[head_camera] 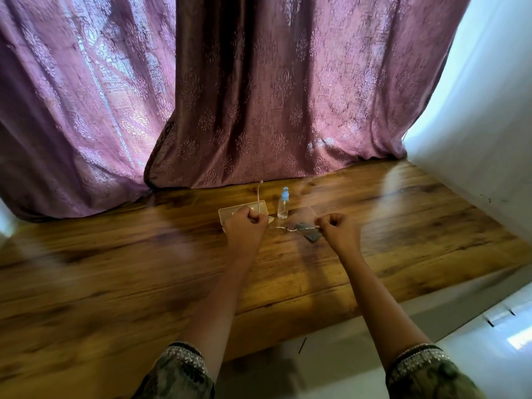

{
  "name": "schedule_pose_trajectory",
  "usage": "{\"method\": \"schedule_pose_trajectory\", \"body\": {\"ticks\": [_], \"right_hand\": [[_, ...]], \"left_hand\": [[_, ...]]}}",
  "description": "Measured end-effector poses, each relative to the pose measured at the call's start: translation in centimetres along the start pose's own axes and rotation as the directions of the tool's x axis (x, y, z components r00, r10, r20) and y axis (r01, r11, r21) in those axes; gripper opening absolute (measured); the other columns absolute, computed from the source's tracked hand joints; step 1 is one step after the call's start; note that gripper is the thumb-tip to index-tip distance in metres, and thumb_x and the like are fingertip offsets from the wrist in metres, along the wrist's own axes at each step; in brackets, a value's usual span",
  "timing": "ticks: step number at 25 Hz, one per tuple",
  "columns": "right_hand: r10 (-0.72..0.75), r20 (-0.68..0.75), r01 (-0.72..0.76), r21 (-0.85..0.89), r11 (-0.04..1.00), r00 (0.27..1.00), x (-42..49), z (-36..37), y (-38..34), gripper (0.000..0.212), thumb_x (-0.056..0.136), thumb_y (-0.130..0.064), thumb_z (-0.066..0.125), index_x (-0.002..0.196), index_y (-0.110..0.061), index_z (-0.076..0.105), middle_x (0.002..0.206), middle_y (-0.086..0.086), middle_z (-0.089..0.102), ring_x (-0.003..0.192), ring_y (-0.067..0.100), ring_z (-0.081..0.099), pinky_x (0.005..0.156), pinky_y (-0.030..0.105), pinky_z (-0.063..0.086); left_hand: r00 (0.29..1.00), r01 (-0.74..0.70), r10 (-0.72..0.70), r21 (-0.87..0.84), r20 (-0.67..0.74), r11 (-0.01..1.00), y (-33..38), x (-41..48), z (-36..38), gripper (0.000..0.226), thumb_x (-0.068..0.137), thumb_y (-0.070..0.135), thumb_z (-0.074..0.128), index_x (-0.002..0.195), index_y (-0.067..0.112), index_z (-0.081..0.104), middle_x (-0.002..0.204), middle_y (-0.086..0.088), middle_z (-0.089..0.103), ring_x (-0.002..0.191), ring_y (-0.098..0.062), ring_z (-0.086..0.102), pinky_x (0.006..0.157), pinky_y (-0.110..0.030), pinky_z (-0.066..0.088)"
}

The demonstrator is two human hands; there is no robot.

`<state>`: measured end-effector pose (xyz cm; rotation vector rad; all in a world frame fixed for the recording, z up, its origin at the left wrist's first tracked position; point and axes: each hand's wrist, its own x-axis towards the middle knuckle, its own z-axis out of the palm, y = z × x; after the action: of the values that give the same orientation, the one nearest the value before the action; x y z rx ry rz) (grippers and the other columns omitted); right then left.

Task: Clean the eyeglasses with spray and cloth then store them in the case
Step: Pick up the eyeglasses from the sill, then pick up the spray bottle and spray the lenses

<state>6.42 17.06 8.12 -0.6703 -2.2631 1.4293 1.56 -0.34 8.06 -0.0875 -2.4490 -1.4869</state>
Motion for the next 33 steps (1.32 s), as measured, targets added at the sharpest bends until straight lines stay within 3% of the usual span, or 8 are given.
{"method": "schedule_pose_trajectory", "body": {"ticks": [5,8,11,13,17,22,26,33], "right_hand": [[-0.056,-0.199,0.081,0.119,0.99,0.978,-0.7,0.7,0.2,0.027,0.084,-0.014,0.06,0.058,-0.019,0.057,0.062,0.011,0.065,0.059,0.025,0.062,0.058,0.032,0.05],[-0.04,-0.198,0.07,0.146,0.987,0.979,-0.7,0.6,-0.1,0.029,0.083,-0.013,0.062,0.057,-0.021,0.056,0.058,0.006,0.062,0.056,0.021,0.06,0.056,0.033,0.05],[0.039,-0.162,-0.006,0.198,0.98,0.986,-0.3,0.6,-0.3,0.027,0.081,-0.01,0.064,0.057,-0.019,0.059,0.056,0.002,0.061,0.052,0.013,0.057,0.055,0.028,0.049],[0.09,-0.139,-0.057,0.223,0.973,0.986,0.0,0.5,-0.4,0.024,0.08,-0.009,0.065,0.057,-0.016,0.062,0.055,0.002,0.061,0.05,0.012,0.055,0.053,0.025,0.048],[0.175,-0.104,-0.15,0.219,0.964,0.979,0.5,0.5,-0.7,0.016,0.078,-0.011,0.066,0.062,-0.009,0.066,0.055,0.003,0.061,0.05,0.011,0.053,0.057,0.029,0.048],[0.239,-0.064,-0.217,0.246,0.945,0.969,0.9,0.8,-1.0,0.023,0.079,-0.01,0.066,0.057,-0.011,0.061,0.055,0.003,0.058,0.049,0.012,0.05,0.055,0.026,0.045],[0.279,-0.051,-0.26,0.238,0.936,0.959,1.5,1.0,-1.1,0.021,0.078,-0.01,0.067,0.058,-0.006,0.063,0.054,0.004,0.057,0.047,0.013,0.049,0.055,0.028,0.045],[0.296,0.13,-0.322,0.335,0.885,0.946,3.0,1.4,-0.9,0.008,0.082,-0.006,0.063,0.079,0.001,0.063,0.059,0.007,0.055,0.035,0.005,0.046,0.034,0.014,0.037]], "left_hand": [[0.998,0.027,-0.022,-0.095,0.051,0.995,0.2,0.2,0.0,0.01,0.077,0.011,0.064,0.086,0.01,0.059,0.061,0.004,0.056,0.06,-0.023,0.062,0.064,-0.044,0.058],[0.991,-0.084,0.096,-0.117,0.097,0.989,-0.2,0.3,-0.4,0.04,0.078,0.006,0.06,0.115,0.019,0.051,0.054,0.007,0.048,0.05,-0.009,0.049,0.058,-0.023,0.051],[0.942,-0.298,0.302,-0.048,0.148,0.953,-1.0,0.4,-0.7,0.009,0.081,0.011,0.057,0.084,0.016,0.063,0.057,0.007,0.051,0.051,-0.003,0.045,0.055,-0.017,0.04],[0.914,-0.383,0.369,0.057,0.17,0.922,-1.8,0.4,-0.5,0.025,0.082,0.028,0.048,0.075,0.011,0.064,0.072,0.001,0.056,0.06,-0.005,0.045,0.055,-0.024,0.036],[0.885,-0.458,0.445,0.084,0.139,0.885,-2.7,-0.2,-0.7,0.045,0.08,0.04,0.039,0.084,0.007,0.069,0.101,0.002,0.05,0.083,-0.005,0.045,0.059,-0.013,0.037],[0.856,-0.418,0.451,-0.177,0.252,0.891,-2.7,-0.4,-1.3,0.043,0.086,0.041,0.039,0.069,0.005,0.055,0.069,-0.01,0.054,0.062,-0.018,0.048,0.057,-0.035,0.038],[0.841,-0.464,0.493,-0.168,0.224,0.869,-2.8,-0.6,-1.4,0.034,0.088,0.043,0.042,0.071,0.016,0.053,0.071,-0.007,0.051,0.064,-0.018,0.047,0.058,-0.03,0.038],[0.88,-0.391,0.439,-0.248,0.181,0.886,-2.9,-0.3,-1.2,0.039,0.091,0.037,0.038,0.073,0.006,0.054,0.07,-0.015,0.052,0.062,-0.027,0.05,0.057,-0.046,0.044]]}}
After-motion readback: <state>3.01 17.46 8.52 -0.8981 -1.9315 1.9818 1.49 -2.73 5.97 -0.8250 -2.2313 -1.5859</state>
